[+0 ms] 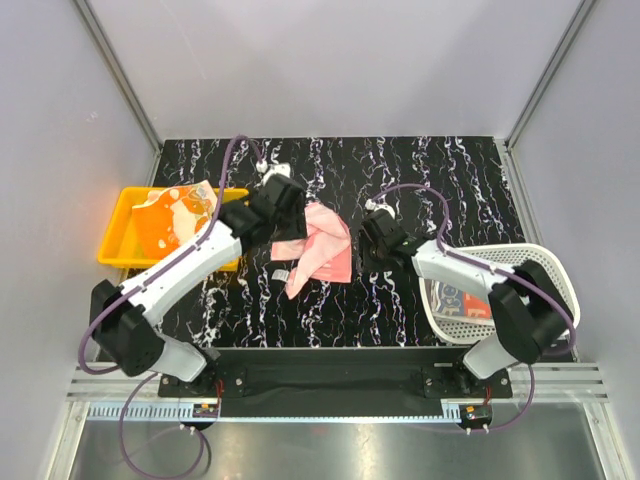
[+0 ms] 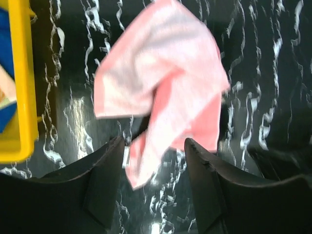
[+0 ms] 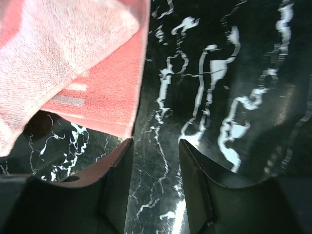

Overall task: Fold and stack the towels
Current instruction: Move the towel to the center of the board, then flatten out the crumpled towel

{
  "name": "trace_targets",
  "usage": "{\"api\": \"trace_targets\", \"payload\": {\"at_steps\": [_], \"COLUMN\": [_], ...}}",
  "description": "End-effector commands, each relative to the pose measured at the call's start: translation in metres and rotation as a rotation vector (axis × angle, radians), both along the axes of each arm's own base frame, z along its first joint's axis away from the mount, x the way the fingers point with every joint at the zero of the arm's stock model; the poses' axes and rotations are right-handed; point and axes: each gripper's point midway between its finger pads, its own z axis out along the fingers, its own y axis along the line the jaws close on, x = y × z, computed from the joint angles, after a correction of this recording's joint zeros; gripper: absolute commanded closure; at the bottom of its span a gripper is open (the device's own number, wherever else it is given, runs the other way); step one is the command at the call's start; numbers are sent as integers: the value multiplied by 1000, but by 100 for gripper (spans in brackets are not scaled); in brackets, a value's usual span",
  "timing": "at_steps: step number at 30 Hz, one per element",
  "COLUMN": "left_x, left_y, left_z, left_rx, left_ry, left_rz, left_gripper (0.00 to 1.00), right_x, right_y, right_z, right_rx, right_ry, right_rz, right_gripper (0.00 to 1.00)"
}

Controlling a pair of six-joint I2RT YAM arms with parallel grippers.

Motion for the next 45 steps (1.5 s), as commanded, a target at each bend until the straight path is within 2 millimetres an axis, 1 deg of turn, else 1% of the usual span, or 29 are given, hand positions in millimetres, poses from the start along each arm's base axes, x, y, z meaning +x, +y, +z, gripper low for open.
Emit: {"api": "trace_targets", "payload": {"at_steps": [1,2,3,4,5,6,8,9,11,13,14,20,23,27,29,31,32,34,35,37,40,41,45], "left_x": [-25,-33,-43,-53,-59,-66,-74,-79,-84,-87,-87,-88,-92,-95,-97,-97,-98,-98,-98,-96,-91,-88,-80], "left_y": [3,3,-3,-3,-5,-11,-13,-14,-16,-23,-24,-15,-15,-15,-13,-8,-6,-5,-3,3,9,9,10], "left_z": [-22,-24,-32,-48,-54,-62,-74,-82,-92,-103,-104,-122,-133,-138,-140,-146,-148,-153,-155,-158,-155,-152,-143], "left_rx": [32,32,27,40,46,61,108,155,181,192,194,290,294,294,302,325,331,333,337,366,397,404,421], "left_ry": [-35,-38,-28,0,7,21,33,35,51,58,59,76,92,97,100,103,105,101,103,94,63,50,17], "left_rz": [20,14,-5,-22,-37,-57,-74,-77,-86,-106,-106,-73,-74,-77,-75,-61,-58,-48,-41,-21,5,8,29], "left_gripper": [42,41,40,39,37,36,33,32,30,28,28,28,29,29,29,29,30,32,33,37,38,40,44], "right_x": [7,8,8,7,9,9,10,9,11,10,12,9,7,1,-1,-3,-3,-3,-3,-4,-3,-3,-4], "right_y": [31,34,34,34,36,38,44,46,46,46,47,53,53,53,51,49,48,46,45,41,38,38,34], "right_z": [-6,-10,-20,-25,-28,-34,-36,-40,-44,-49,-50,-59,-64,-68,-71,-75,-78,-80,-81,-82,-78,-75,-67], "right_rx": [59,61,52,47,55,54,72,67,67,64,74,106,98,95,87,74,65,55,49,32,24,25,17], "right_ry": [-30,-32,-16,-6,-4,6,10,16,14,18,17,40,49,54,61,69,72,76,75,74,64,60,51], "right_rz": [19,12,7,2,-9,-10,-19,-20,-40,-47,-55,-64,-64,-66,-71,-72,-76,-79,-83,-90,-95,-95,-94], "right_gripper": [51,51,51,51,51,52,51,51,51,50,50,49,49,50,55,61,69,76,81,85,89,90,92]}}
